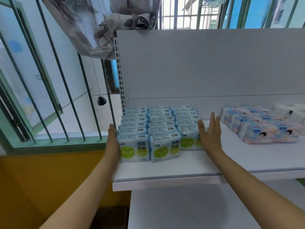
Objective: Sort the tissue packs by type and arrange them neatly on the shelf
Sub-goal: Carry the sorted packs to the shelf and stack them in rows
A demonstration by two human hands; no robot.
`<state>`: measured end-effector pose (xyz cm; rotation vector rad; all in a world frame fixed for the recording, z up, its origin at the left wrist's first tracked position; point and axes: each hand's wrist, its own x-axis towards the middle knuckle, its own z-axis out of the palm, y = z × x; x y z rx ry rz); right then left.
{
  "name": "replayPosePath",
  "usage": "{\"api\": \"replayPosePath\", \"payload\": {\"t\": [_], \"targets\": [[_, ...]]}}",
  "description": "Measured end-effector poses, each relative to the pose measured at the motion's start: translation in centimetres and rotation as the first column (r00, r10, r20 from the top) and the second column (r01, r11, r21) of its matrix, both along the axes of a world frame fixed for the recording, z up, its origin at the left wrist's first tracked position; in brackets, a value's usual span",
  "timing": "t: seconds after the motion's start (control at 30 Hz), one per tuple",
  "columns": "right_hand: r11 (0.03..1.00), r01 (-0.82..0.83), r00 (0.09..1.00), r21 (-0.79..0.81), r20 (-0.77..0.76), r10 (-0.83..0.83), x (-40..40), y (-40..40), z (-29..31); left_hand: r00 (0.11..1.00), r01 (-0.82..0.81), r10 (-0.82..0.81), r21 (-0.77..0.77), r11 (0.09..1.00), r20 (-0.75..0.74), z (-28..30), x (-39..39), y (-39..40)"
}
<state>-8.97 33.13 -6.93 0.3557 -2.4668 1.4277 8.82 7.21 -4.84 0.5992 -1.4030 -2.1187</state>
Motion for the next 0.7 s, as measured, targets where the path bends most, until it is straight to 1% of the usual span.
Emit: {"api": "replayPosePath", "payload": {"t": [0.03, 0.1, 0.17, 0.23, 0.33, 0.37, 0.4, 0.47, 0.57, 0.63, 0.7], "targets": [[0.992, -0.068, 0.996, -0.104, 0.058, 0.074, 0.2, -0.3, -0.4, 1.0, 0.021, -0.021, -0.008, 1.0, 0.022, -0.2, -0.5, 0.4], [0.956, -0.138, 0.97, -0.259, 0.158, 0.183, 0.5, -1.3, -0.7, 1.0, 0.029, -0.029, -0.02, 0.999, 0.009, -0.9, -1.4, 0.8], [0.927, -0.139, 0.951, -0.349, 0.214, 0.223, 0.2, -1.6, -1.0, 0.999, 0.051, -0.051, -0.038, 0.998, 0.01, -1.1, -1.8, 1.2], [0.892, -0.141, 0.926, -0.43, 0.262, 0.273, -1.1, -1.2, -1.6, 1.0, 0.021, -0.021, -0.032, 0.999, -0.006, -1.3, -2.0, 1.1], [0.738, -0.103, 0.83, -0.667, 0.352, 0.434, -3.5, -0.2, -1.2, 0.998, -0.069, 0.07, 0.045, 0.997, -0.005, -1.0, -2.3, -0.6], [0.699, -0.08, 0.803, -0.711, 0.369, 0.468, -4.0, 0.0, -0.4, 0.995, -0.104, 0.103, 0.078, 0.992, 0.012, -0.9, -2.5, -1.7], [0.662, -0.054, 0.787, -0.748, 0.376, 0.489, -4.6, 0.1, 0.3, 0.991, -0.13, 0.127, 0.103, 0.986, 0.037, -0.8, -2.9, -2.7], [0.652, -0.029, 0.739, -0.758, 0.423, 0.525, -5.4, -0.1, 1.4, 0.988, -0.149, 0.139, 0.178, 0.973, 0.065, -0.6, -3.8, -3.5], [0.609, -0.135, 0.629, -0.782, 0.407, 0.662, -6.4, -0.8, 1.8, 0.995, -0.078, 0.06, 0.266, 0.961, 0.075, -0.3, -5.1, -2.1], [0.602, -0.177, 0.613, -0.779, 0.391, 0.687, -7.6, -1.2, 1.0, 0.996, -0.034, 0.013, 0.255, 0.966, 0.085, -0.5, -5.6, -1.6], [0.594, -0.181, 0.598, -0.784, 0.391, 0.699, -8.5, -1.0, 0.9, 0.994, -0.004, -0.018, 0.214, 0.977, 0.105, -0.6, -5.6, -1.8]]}}
